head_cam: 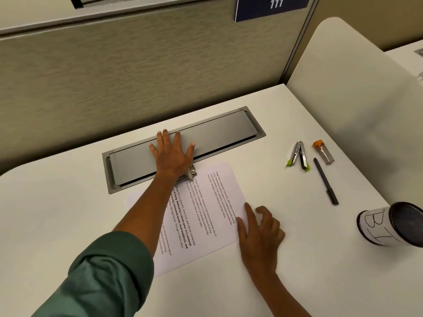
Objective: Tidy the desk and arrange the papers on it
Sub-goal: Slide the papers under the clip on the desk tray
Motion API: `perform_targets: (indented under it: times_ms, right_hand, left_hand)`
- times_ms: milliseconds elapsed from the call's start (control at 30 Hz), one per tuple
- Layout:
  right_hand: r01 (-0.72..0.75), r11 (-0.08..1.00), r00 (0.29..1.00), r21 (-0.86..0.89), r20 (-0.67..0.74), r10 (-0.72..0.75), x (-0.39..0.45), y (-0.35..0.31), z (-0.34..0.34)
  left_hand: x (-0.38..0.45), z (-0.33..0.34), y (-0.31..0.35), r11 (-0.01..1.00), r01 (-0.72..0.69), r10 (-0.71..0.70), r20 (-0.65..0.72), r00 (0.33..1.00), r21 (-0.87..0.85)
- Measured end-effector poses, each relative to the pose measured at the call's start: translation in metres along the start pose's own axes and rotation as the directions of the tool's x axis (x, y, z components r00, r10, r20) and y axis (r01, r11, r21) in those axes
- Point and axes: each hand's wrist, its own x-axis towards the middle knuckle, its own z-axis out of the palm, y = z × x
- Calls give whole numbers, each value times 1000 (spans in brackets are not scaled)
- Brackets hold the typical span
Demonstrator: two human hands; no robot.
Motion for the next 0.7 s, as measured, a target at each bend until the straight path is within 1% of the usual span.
perform_targets:
  times_ms: [167, 300, 467, 700]
  right_hand:
    - [45, 999, 999, 0, 1, -45, 1, 0, -1]
    - [90, 996, 994, -12, 56, -90, 2, 0, 0]
    - [91, 994, 988, -56, 128, -84, 4, 2, 3]
    - [89, 993, 984, -74, 163, -76, 5, 3, 3]
  left_hand:
    - [1, 2, -2, 1000, 5, -5, 7, 1000, 5]
    - [2, 5, -2, 1000, 8, -8, 12, 1000, -3]
    - [5, 7, -5, 1000, 18, -18, 31, 999, -15]
    - [6, 9, -4, 999, 51, -50, 74, 996, -10]
